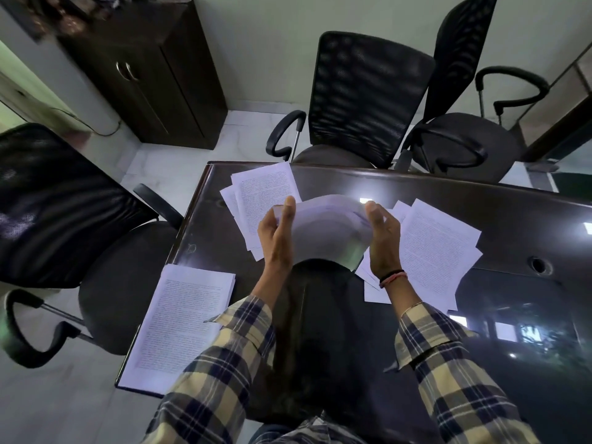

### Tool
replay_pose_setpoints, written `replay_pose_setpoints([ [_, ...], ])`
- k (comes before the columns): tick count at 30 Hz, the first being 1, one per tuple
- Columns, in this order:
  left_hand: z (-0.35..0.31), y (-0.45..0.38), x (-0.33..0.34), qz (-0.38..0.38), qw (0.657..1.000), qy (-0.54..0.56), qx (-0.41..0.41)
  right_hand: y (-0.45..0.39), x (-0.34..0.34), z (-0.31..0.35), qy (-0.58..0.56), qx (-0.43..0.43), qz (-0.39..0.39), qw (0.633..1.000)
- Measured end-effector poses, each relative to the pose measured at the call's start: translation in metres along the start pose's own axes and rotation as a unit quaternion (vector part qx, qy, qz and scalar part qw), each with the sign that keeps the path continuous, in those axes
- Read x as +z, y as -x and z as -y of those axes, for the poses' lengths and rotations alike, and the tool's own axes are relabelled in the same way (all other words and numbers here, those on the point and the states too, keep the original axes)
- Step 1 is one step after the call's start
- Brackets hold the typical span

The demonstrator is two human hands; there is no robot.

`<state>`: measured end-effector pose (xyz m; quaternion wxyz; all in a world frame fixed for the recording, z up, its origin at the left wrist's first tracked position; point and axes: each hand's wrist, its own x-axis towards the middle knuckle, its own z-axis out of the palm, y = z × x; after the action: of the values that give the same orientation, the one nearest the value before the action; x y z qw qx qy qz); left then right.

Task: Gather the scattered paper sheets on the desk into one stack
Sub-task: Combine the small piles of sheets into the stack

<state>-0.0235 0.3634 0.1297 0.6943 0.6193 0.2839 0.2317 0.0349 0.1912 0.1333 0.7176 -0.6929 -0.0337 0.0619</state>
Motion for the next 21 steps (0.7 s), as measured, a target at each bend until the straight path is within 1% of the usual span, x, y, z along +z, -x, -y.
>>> replay_pose_setpoints([
  [2, 0.0, -0.003, 0.001, -0.016, 1.0, -0.004, -0.002, -0.003, 0.001, -0.002, 0.015, 0.005, -0.033, 0.999],
  [4, 0.003, -0.006, 0.001, -0.033, 0.999, -0.022, -0.004, -0.006, -0.001, -0.01, 0.025, 0.003, -0.039, 0.999],
  [7, 0.009, -0.007, -0.003, -0.057, 0.997, -0.046, -0.03, -0.002, -0.004, -0.015, 0.034, 0.019, -0.041, 0.998],
  [8, 0.009, -0.008, -0.005, -0.047, 0.997, -0.038, -0.04, 0.0, -0.005, -0.015, 0.035, 0.023, -0.034, 0.999],
  [10, 0.013, -0.008, -0.013, 0.013, 0.998, -0.029, -0.061, 0.003, -0.01, -0.015, 0.047, 0.029, -0.011, 0.998],
  [13, 0.024, -0.003, -0.03, 0.134, 0.987, -0.068, -0.057, 0.004, -0.02, -0.027, 0.071, 0.024, 0.057, 0.996],
  [15, 0.041, -0.002, -0.04, 0.191, 0.972, -0.113, -0.076, 0.001, -0.027, -0.046, 0.124, 0.025, 0.09, 0.988],
  [16, 0.049, -0.003, -0.044, 0.201, 0.962, -0.165, -0.088, 0.0, -0.029, -0.055, 0.149, 0.024, 0.097, 0.984],
  [18, 0.065, -0.006, -0.05, 0.19, 0.934, -0.289, -0.09, -0.003, -0.033, -0.066, 0.153, 0.041, 0.099, 0.982],
  [19, 0.07, -0.005, -0.051, 0.192, 0.933, -0.296, -0.074, -0.003, -0.034, -0.066, 0.133, 0.049, 0.104, 0.984],
  [20, 0.072, -0.004, -0.054, 0.194, 0.941, -0.269, -0.068, -0.005, -0.035, -0.064, 0.107, 0.054, 0.11, 0.987],
  [21, 0.069, -0.002, -0.055, 0.187, 0.953, -0.223, -0.087, -0.006, -0.036, -0.061, 0.079, 0.062, 0.114, 0.988],
])
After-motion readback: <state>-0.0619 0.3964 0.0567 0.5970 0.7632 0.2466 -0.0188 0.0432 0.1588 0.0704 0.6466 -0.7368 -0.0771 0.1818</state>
